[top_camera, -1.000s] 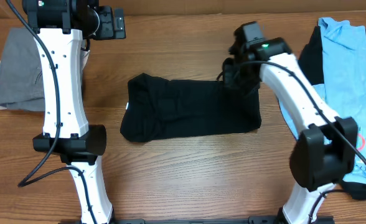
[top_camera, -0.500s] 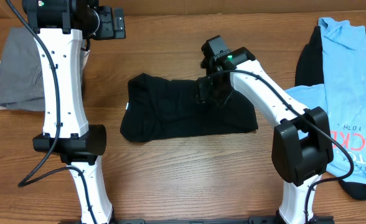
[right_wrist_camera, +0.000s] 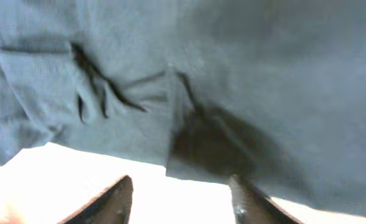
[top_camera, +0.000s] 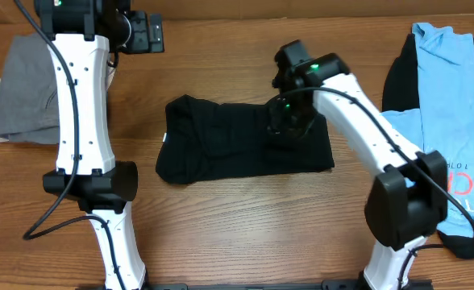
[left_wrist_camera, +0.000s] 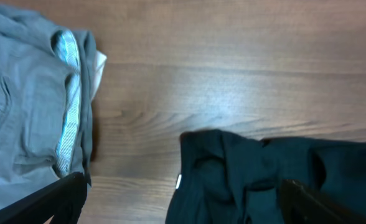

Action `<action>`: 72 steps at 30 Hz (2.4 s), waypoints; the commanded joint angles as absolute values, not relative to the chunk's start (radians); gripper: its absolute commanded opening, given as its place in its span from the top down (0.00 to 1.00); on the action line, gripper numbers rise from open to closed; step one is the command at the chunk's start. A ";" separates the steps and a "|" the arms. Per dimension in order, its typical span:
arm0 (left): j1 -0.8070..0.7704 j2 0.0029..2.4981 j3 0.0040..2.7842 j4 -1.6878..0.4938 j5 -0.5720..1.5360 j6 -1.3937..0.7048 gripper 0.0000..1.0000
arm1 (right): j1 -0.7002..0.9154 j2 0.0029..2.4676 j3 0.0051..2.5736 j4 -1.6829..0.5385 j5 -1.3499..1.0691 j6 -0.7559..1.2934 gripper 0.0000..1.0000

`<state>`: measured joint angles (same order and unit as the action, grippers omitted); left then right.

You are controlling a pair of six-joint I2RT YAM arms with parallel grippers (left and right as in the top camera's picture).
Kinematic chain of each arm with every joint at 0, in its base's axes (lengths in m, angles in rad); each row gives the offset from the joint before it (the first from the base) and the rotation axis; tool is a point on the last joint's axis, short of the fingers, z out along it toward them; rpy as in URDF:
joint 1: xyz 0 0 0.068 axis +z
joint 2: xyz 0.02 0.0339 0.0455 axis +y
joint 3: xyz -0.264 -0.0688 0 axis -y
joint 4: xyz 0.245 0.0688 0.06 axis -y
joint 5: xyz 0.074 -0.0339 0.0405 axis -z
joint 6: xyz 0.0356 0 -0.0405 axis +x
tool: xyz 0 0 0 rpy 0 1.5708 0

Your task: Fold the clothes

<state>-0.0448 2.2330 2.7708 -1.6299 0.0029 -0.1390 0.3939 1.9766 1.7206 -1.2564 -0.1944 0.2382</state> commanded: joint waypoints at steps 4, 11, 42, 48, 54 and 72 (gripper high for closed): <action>-0.039 2.220 2.655 -1.592 -0.011 -0.127 0.00 | 0.396 1.947 1.600 -1.184 -0.171 0.245 0.85; -0.039 2.220 2.619 -1.563 -0.011 -0.127 0.00 | 0.410 1.948 1.412 -1.044 -0.264 0.267 0.96; 0.039 2.220 2.251 -1.654 0.263 0.130 0.00 | 0.195 1.876 1.611 -1.159 -0.308 0.182 0.30; 0.039 2.220 2.037 -1.565 0.264 0.192 0.00 | 0.135 1.876 1.611 -1.157 -0.301 0.152 0.29; 0.039 2.220 1.837 -1.341 0.319 0.218 0.00 | 0.131 1.876 1.610 -1.158 -0.254 0.152 0.28; 0.034 2.220 1.470 -0.888 0.558 0.089 0.04 | 0.131 1.876 1.610 -1.172 -0.254 0.157 0.28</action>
